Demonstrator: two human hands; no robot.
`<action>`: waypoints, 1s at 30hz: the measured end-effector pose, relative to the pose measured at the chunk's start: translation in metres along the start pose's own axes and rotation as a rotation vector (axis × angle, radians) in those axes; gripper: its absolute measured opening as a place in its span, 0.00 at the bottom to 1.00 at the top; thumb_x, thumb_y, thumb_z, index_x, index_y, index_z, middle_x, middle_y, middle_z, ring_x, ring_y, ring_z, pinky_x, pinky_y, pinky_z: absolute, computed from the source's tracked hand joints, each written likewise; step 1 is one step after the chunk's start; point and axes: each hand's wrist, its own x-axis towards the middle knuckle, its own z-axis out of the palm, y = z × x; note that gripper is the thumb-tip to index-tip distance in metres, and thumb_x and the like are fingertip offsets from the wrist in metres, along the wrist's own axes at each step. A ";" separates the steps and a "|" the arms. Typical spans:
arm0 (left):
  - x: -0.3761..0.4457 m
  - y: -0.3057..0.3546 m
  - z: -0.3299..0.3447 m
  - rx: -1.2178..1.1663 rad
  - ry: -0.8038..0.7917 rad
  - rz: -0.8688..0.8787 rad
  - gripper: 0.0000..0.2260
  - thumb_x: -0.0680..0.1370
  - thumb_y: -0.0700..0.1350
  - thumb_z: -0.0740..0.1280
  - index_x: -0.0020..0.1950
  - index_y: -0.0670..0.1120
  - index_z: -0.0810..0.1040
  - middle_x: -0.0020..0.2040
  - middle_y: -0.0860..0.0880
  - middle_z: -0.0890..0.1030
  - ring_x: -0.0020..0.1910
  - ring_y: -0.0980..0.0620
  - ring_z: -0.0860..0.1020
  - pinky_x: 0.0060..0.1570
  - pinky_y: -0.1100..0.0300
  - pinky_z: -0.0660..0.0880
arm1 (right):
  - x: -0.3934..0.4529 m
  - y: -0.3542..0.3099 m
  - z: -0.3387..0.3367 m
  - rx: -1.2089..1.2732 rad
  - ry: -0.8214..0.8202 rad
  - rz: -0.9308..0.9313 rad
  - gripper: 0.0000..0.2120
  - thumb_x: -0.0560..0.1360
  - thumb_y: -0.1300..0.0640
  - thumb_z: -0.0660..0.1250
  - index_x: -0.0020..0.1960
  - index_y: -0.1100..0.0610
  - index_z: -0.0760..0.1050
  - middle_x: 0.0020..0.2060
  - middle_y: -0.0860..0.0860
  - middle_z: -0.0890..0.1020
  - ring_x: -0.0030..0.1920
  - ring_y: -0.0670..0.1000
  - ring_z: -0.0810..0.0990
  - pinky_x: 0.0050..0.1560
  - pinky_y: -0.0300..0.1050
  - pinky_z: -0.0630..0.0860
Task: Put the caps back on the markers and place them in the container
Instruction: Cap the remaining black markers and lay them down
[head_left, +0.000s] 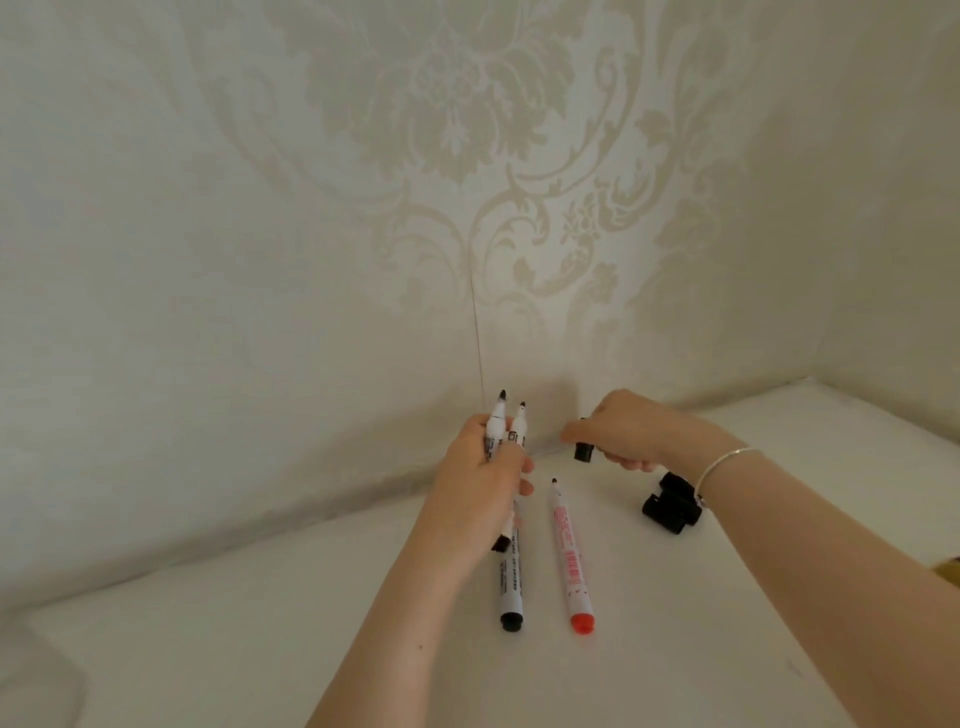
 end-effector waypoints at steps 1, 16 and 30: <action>-0.001 -0.003 0.001 0.050 -0.017 0.007 0.06 0.79 0.43 0.62 0.54 0.53 0.72 0.46 0.50 0.81 0.38 0.58 0.81 0.41 0.59 0.80 | -0.001 -0.001 0.003 -0.012 -0.002 -0.001 0.17 0.75 0.51 0.65 0.34 0.57 0.62 0.26 0.52 0.67 0.23 0.49 0.62 0.26 0.37 0.59; -0.005 -0.011 0.012 0.609 -0.009 0.025 0.13 0.72 0.56 0.69 0.44 0.50 0.70 0.41 0.53 0.75 0.38 0.54 0.74 0.38 0.59 0.72 | -0.027 0.005 -0.017 -0.526 -0.161 0.056 0.24 0.67 0.36 0.70 0.31 0.56 0.70 0.24 0.48 0.72 0.25 0.47 0.68 0.30 0.37 0.66; -0.005 -0.013 0.013 0.565 -0.065 -0.014 0.16 0.72 0.59 0.69 0.37 0.51 0.67 0.34 0.55 0.71 0.31 0.57 0.70 0.30 0.64 0.63 | -0.021 0.011 -0.016 -0.522 -0.150 0.089 0.13 0.66 0.61 0.74 0.37 0.60 0.69 0.31 0.54 0.76 0.33 0.52 0.75 0.42 0.45 0.77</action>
